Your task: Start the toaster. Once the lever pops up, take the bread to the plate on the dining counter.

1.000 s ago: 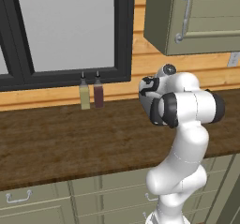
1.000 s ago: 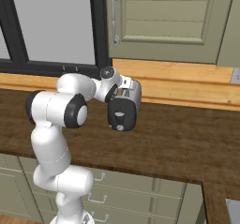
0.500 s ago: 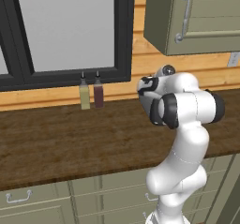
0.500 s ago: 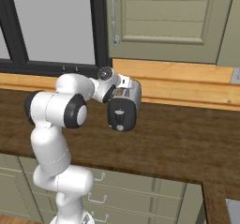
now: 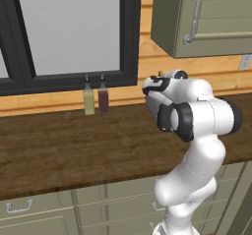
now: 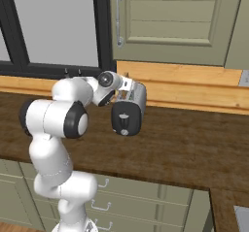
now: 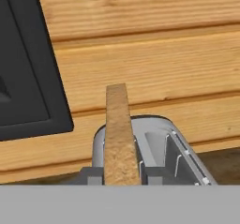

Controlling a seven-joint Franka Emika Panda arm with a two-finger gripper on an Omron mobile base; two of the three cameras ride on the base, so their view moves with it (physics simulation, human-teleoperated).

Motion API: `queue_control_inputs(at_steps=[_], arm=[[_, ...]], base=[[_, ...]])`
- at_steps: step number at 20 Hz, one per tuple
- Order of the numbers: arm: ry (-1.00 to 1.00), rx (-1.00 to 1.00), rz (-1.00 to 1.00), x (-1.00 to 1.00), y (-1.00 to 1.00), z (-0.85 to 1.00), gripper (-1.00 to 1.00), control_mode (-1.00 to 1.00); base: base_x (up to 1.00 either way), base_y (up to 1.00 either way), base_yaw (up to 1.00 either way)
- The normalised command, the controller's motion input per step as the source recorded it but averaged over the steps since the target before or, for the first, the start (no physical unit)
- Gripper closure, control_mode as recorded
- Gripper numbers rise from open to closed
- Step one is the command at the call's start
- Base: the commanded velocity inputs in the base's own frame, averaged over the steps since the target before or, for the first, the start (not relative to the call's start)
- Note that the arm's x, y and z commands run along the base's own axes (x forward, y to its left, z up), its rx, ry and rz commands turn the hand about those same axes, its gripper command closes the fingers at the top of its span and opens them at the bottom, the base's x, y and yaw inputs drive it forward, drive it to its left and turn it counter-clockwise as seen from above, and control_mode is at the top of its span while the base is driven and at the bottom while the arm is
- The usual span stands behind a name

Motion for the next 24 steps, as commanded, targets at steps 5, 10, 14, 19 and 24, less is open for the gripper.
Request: queue_control_inputs(at_steps=[5, 10, 14, 19, 24], arm=[[-0.10, 0.04, 0.00, -0.34, 0.00, 0.53, 1.00, -1.00], [-0.07, 0.00, 0.00, -0.49, 0.00, 0.38, 1.00, -1.00], [-0.02, 0.00, 0.00, -0.71, 0.00, 0.34, 1.00, -1.00], [0.07, 0.00, -0.04, -0.94, 0.00, 0.79, 1.00, -1.00], [0.17, 0.00, -0.06, -1.00, 0.00, 1.00, 1.00, -1.00]], base=[[0.00, 0.00, 0.00], [0.00, 0.00, 0.00], [0.00, 0.00, 0.00], [0.00, 0.00, 0.00], [0.00, 0.00, 0.00]])
